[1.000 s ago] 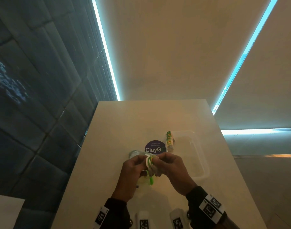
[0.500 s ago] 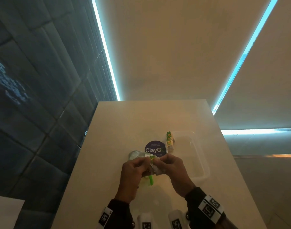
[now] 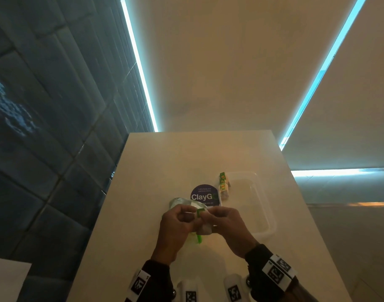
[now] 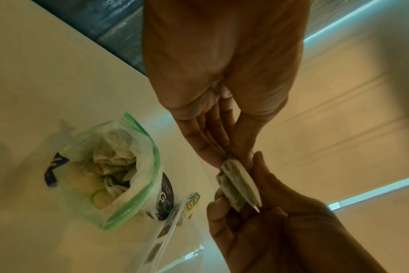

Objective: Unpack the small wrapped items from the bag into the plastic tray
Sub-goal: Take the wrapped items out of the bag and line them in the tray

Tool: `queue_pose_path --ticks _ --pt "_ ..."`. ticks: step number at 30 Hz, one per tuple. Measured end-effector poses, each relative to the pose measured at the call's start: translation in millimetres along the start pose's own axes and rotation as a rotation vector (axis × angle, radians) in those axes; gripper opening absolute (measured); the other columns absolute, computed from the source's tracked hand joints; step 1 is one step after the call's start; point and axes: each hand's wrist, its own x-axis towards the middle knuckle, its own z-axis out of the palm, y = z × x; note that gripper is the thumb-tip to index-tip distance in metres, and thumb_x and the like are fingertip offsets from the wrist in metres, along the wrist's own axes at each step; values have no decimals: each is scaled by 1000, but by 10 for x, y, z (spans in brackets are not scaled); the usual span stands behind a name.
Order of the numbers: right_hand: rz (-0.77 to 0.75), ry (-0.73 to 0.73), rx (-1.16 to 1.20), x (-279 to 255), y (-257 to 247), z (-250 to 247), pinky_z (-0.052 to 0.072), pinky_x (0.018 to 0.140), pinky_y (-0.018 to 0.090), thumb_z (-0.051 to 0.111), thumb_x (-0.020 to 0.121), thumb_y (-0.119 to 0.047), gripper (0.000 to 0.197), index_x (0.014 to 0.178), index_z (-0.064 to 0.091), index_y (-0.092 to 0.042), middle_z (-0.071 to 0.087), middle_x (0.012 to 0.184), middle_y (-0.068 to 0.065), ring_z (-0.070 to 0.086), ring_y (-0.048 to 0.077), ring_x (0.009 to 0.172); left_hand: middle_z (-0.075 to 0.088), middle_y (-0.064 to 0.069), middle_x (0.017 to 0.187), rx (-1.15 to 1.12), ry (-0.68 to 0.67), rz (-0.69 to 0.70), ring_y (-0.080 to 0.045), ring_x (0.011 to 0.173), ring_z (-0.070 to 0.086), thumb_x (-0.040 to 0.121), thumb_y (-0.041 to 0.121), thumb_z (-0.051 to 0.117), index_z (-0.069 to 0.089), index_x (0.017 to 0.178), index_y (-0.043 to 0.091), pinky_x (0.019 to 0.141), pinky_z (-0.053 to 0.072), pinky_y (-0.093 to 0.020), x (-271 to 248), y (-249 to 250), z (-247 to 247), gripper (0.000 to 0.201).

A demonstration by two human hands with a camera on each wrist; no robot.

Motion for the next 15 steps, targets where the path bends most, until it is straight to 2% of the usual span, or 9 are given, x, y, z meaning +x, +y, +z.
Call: queue_pose_path --ticks 2,4,6,8,10,12,13,14,15 --pt "5 42 -13 15 30 11 60 75 42 71 82 -15 31 98 68 12 66 100 31 68 34 87 76 -2 88 70 6 14 -14 81 73 70 11 85 66 97 20 58 58 -26 -6 -10 0 34" --pt "0 87 -29 22 54 27 58 76 43 70 84 -9 24 95 68 12 66 98 32 67 33 84 75 0 87 72 -34 21 -14 81 73 70 11 85 65 99 21 53 54 -22 -24 8 -3 37" --pt "-14 120 -35 26 65 30 57 76 42 69 84 -7 20 94 69 11 66 95 33 65 32 81 75 1 84 82 -115 -18 -17 83 73 69 8 85 66 97 21 58 57 -27 -7 -28 -65 36" --pt "-21 157 -15 38 56 -3 56 77 45 70 83 -7 20 94 70 10 67 95 33 65 33 80 74 3 81 237 -138 -61 -18 84 72 70 8 81 70 85 26 70 61 -35 65 -153 -185 26" --pt "-13 185 0 62 45 -51 56 82 49 70 82 -9 21 94 71 9 69 95 30 66 35 83 72 7 75 495 -76 -44 -15 82 70 73 18 72 70 67 30 76 58 -32 165 -315 -320 13" --pt "-7 201 14 85 42 -96 54 84 55 70 83 -8 21 94 70 10 68 96 31 66 38 85 67 8 73 645 -102 5 -18 85 67 81 17 61 67 63 32 81 52 -30 256 -460 -373 24" --pt "-2 205 19 91 45 -110 53 85 56 69 83 -7 20 94 70 10 68 98 32 65 39 86 69 5 84 712 -164 36 -18 92 65 85 12 57 70 71 33 87 49 -28 288 -510 -353 28" --pt "6 203 20 92 52 -117 53 85 57 68 84 -6 20 95 70 10 68 99 32 65 40 87 70 1 101 790 -223 77 -17 103 63 88 8 53 74 91 28 93 45 -24 321 -569 -311 29" --pt "13 196 20 90 64 -123 53 85 56 67 84 -6 20 95 70 10 68 99 32 66 39 88 67 -5 117 843 -258 114 -18 114 59 91 7 48 70 110 17 99 40 -22 352 -621 -255 30"
